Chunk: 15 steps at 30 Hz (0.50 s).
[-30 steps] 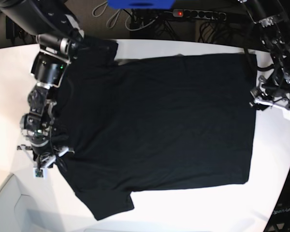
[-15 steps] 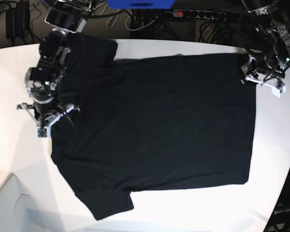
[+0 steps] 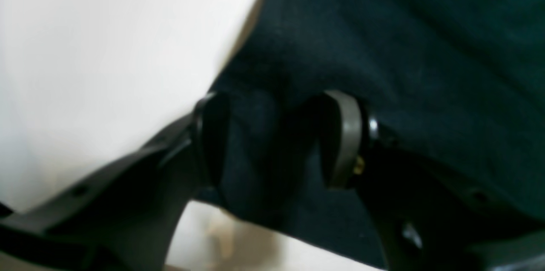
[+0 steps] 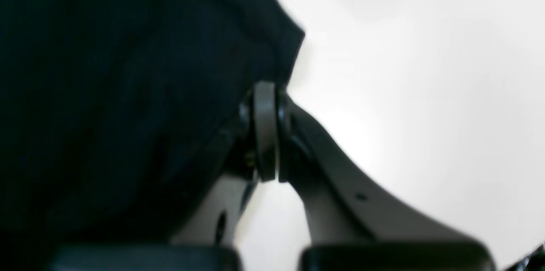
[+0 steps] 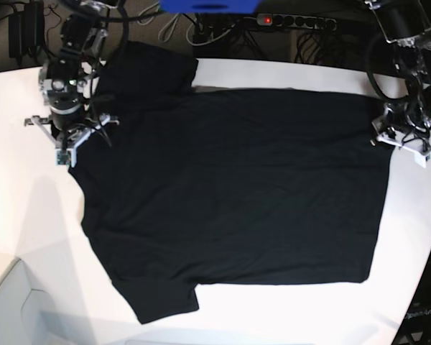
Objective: Layout the t-shirt on the table in an organized manner, then fold the t-shirt properly
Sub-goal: 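Slide the right gripper along the shirt side toward the sleeve and collar, then grasp the shirt's collar-side corners with both grippers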
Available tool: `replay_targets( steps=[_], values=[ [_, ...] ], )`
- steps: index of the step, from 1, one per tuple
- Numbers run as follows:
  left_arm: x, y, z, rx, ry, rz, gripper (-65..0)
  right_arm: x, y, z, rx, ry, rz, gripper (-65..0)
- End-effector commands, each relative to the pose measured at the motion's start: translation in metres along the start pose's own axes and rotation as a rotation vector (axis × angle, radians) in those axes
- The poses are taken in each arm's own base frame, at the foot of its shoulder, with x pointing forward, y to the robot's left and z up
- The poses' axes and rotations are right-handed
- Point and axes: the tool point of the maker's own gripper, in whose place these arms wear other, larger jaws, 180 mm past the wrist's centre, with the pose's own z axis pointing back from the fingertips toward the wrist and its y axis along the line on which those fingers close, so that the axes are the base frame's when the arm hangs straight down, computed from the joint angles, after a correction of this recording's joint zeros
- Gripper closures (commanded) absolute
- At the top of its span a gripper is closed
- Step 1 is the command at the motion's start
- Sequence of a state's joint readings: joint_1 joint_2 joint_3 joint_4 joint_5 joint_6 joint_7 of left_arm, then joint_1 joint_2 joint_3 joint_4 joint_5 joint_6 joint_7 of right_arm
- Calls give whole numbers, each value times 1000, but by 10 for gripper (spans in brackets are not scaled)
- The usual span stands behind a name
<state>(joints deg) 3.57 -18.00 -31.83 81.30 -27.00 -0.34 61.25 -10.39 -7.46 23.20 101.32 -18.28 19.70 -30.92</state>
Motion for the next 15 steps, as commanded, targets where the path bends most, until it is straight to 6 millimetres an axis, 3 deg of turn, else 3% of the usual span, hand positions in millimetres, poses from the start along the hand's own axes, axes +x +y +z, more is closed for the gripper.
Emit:
replay_targets(
  steps=[1, 5, 8, 12, 15],
  values=[
    [22, -3, 6, -7, -55, -4, -330, 10, -5, 5, -16, -39, 4, 0],
    [35, -12, 14, -28, -90, -16, -330, 5, 2, 21, 12, -40, 29, 0],
    [58, -32, 41, -58, -197, -69, -329, 5, 9, 35, 66, -50, 95, -10],
    [60, -41, 78, -55, -289, -167, -329, -12, 19, 51, 131, 16, 173, -105],
    [57, -29, 99, -18, -328, -189, -329, -37, 30, 61, 206, 108, 249, -206]
  ],
)
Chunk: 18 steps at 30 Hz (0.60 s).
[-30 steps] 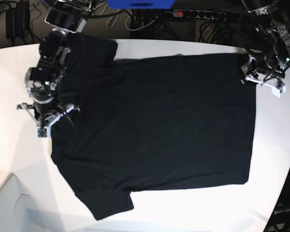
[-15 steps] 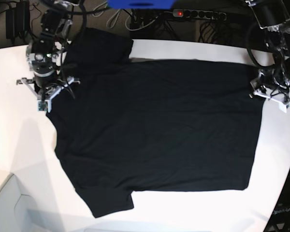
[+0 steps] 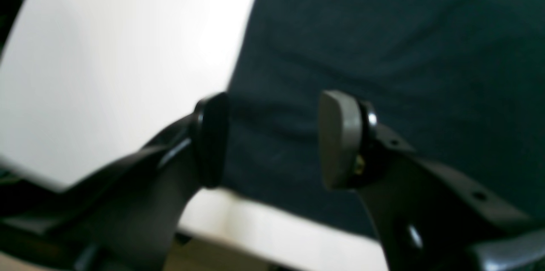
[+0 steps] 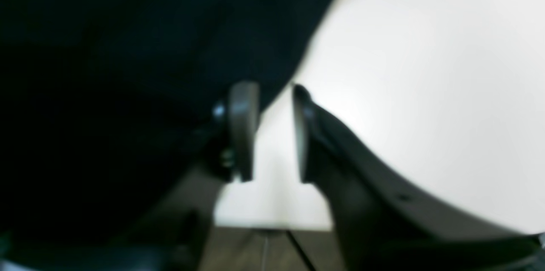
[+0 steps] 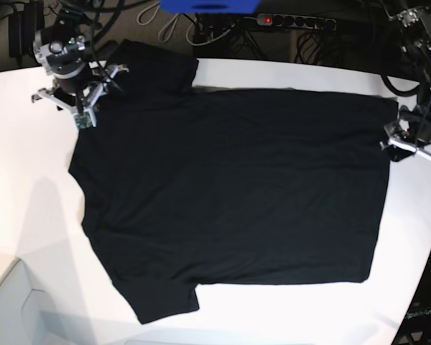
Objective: Layout the t-shirt on the table in an organized manner, then fold the t-shirt properly
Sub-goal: 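Grasp the shirt's collar-side corners with both grippers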
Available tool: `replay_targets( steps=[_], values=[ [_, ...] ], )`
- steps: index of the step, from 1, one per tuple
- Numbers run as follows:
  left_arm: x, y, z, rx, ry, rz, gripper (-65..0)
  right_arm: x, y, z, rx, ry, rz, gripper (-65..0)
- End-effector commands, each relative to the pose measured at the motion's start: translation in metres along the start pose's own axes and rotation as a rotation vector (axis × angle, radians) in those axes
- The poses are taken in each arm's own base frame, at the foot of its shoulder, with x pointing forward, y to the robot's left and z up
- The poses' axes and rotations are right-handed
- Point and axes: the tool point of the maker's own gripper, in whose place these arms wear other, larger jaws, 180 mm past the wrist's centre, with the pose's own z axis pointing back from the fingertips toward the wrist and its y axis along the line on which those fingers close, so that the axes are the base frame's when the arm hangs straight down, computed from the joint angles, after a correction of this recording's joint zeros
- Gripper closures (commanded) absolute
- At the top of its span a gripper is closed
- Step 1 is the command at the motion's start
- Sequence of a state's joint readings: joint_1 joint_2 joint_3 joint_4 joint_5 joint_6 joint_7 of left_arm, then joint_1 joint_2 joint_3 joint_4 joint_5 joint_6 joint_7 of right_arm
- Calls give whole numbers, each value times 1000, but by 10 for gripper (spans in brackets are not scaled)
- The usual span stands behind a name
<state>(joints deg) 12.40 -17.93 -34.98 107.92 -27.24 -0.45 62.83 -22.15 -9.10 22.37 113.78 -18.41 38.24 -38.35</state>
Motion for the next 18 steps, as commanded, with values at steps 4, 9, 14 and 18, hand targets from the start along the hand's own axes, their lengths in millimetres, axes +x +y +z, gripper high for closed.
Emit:
replay_targets(
  steps=[4, 9, 14, 18],
  values=[
    [-8, 24, 9, 58, 1, -5, -329, -16, -1, 5, 8, 80, 20, -327],
    [-31, 46, 6, 103, 61, 45, -344, -34, 0, 10, 9, 139, 19, -397],
    [-49, 57, -1, 120, 120, 76, -455, -48, 5, 14, 23, 170, 23, -398],
    [-58, 60, -4, 124, 145, 84, -492, -52, 7, 15, 29, 180, 25, -399]
  ],
)
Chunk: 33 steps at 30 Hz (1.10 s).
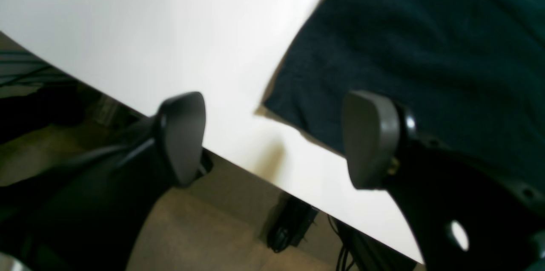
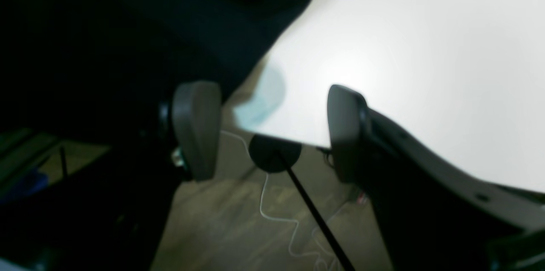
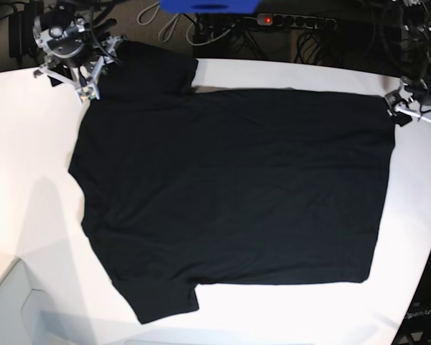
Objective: Layout the t-shirt on the table in an organized manner, then fold the t-shirt properly
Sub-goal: 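Grasp the shirt's collar-side corners with both grippers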
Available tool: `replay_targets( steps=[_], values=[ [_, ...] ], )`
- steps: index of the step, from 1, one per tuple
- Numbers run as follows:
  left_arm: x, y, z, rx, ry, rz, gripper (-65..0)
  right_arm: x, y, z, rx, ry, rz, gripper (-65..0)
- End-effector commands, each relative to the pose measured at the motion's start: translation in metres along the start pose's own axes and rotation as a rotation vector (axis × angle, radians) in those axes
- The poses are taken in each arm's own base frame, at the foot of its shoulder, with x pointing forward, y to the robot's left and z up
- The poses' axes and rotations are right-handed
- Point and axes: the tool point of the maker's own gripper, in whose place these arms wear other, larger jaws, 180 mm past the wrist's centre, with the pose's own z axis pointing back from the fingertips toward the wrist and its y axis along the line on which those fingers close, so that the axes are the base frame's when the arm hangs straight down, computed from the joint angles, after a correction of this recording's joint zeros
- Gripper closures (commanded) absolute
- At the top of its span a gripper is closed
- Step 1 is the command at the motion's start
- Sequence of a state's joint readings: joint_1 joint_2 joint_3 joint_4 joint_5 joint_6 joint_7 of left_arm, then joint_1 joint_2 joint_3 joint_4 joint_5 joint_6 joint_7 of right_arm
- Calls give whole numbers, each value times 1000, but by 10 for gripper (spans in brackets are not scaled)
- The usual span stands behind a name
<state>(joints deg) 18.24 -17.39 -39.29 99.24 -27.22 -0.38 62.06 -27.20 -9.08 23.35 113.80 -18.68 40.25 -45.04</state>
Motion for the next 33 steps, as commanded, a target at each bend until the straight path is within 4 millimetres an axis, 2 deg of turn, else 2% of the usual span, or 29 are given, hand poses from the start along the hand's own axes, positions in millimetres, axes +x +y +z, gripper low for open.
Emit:
replay_targets(
  steps=[1, 6, 10, 13, 15, 19, 26, 29, 33],
  values=[
    [9, 4, 3, 11, -30, -14, -491, 7, -3, 3, -12, -28, -4, -399],
    [-4, 12, -10, 19, 22, 24, -490, 6, -3, 3, -11, -27, -3, -398],
    [-15, 4, -23, 2, 70, 18, -490, 6, -3, 3, -10, -26, -4, -397],
    [-19, -1, -26, -8, 82, 7, -488, 6, -3, 3, -10, -26, -4, -397],
    [-19, -2, -27, -9, 82, 10, -457, 6, -3, 3, -10, -26, -4, -397],
    [-30, -8, -40, -20, 135, 0, -335, 6, -3, 3, -10, -26, -4, -396],
    [-32, -4, -50, -13, 122, 18, -316, 2, -1, 4, -6, -18, -1, -395],
    [-32, -4, -50, -13, 119, 18, -240, 1, -1, 4, -5, -15, -1, -395],
    [-32, -6, -49, -15, 120, 18, -226, 0, -1, 4, -5, -10, -1, -399]
  ],
)
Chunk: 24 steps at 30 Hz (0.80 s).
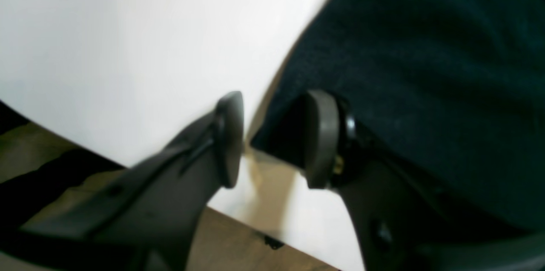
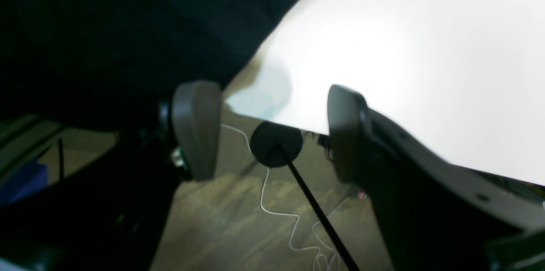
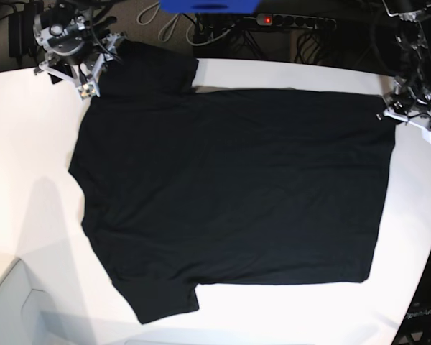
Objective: Layout the t-shirt on the table in an organized manner, then fold the t-shirt properly
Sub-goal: 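Grasp the shirt's collar-side corners with both grippers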
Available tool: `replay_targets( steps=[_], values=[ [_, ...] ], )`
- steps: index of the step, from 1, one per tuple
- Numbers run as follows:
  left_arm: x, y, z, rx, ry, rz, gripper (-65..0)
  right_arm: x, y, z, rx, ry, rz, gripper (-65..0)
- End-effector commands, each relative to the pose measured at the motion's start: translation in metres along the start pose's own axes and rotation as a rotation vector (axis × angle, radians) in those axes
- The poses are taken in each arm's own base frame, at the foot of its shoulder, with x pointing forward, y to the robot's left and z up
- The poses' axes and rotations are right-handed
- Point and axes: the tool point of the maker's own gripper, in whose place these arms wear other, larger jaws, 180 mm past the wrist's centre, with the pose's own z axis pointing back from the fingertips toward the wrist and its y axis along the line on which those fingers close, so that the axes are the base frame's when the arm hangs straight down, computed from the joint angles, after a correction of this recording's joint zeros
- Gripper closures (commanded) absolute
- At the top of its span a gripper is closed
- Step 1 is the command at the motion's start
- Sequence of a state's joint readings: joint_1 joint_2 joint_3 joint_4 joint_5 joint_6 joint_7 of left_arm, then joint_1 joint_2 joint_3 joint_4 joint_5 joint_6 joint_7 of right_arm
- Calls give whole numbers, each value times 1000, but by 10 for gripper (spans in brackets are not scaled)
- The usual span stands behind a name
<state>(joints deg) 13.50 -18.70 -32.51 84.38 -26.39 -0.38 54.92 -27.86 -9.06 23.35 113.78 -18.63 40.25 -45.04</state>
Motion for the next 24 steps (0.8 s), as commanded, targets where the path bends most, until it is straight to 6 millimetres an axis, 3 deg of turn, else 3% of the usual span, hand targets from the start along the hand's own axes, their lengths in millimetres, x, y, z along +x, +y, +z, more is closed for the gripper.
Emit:
replay_targets(
  steps=[1, 8, 14, 18, 24],
  values=[
    [-9, -1, 1, -8, 43, 5, -226, 2, -2, 4, -7, -16, -2, -400],
    [-14, 0, 0, -7, 53, 8, -220, 1, 2, 4, 3, -12, 5, -401],
    [-14, -1, 0, -10, 47, 12, -119, 12, 12, 3, 58, -66, -42, -401],
    [-19, -7, -2, -22, 52, 24, 0, 18, 17, 3, 90, -100, -74, -402],
    [-18, -6, -2, -21, 51, 26, 0, 12, 20, -4, 104, -42, -78, -443]
  ],
)
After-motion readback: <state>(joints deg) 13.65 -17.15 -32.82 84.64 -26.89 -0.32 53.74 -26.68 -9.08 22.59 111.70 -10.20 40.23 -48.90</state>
